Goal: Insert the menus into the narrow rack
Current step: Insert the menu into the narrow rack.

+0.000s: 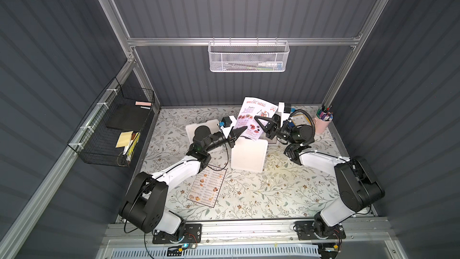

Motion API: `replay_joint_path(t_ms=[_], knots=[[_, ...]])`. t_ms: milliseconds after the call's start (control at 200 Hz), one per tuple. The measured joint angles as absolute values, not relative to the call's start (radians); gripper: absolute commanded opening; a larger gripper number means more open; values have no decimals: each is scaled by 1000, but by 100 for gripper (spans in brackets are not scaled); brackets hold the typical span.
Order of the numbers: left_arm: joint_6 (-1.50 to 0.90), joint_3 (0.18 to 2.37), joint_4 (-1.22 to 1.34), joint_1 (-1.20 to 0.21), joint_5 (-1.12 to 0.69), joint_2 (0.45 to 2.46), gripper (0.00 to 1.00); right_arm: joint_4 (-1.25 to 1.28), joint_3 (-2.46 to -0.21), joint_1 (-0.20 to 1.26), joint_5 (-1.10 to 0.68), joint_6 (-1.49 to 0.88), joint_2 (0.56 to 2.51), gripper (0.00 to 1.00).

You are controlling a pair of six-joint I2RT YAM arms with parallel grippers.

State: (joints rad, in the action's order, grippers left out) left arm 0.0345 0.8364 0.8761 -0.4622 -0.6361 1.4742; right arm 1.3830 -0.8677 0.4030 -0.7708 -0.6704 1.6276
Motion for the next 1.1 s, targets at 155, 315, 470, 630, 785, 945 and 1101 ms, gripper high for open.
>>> replay_joint_path(t_ms=[155,315,470,630,785,945,1101], knots=[[31,844,876,-454,-636,1480,21,1382,-907,403,-770,-671,1666,0],[25,857,876,-438,-632,1484,25,1383,-928,403,-770,-673,1687,0],[22,867,876,-429,-625,1498,32,1383,-937,403,-770,-673,1701,0],[21,869,875,-428,-623,1514,34,1383,-937,403,-770,-673,1707,0],[20,869,876,-422,-622,1515,35,1383,-937,403,-770,-673,1707,0],[18,869,876,-422,-621,1515,35,1382,-937,403,-770,-673,1711,0],[17,869,876,-421,-622,1516,35,1382,-936,405,-770,-673,1711,0]])
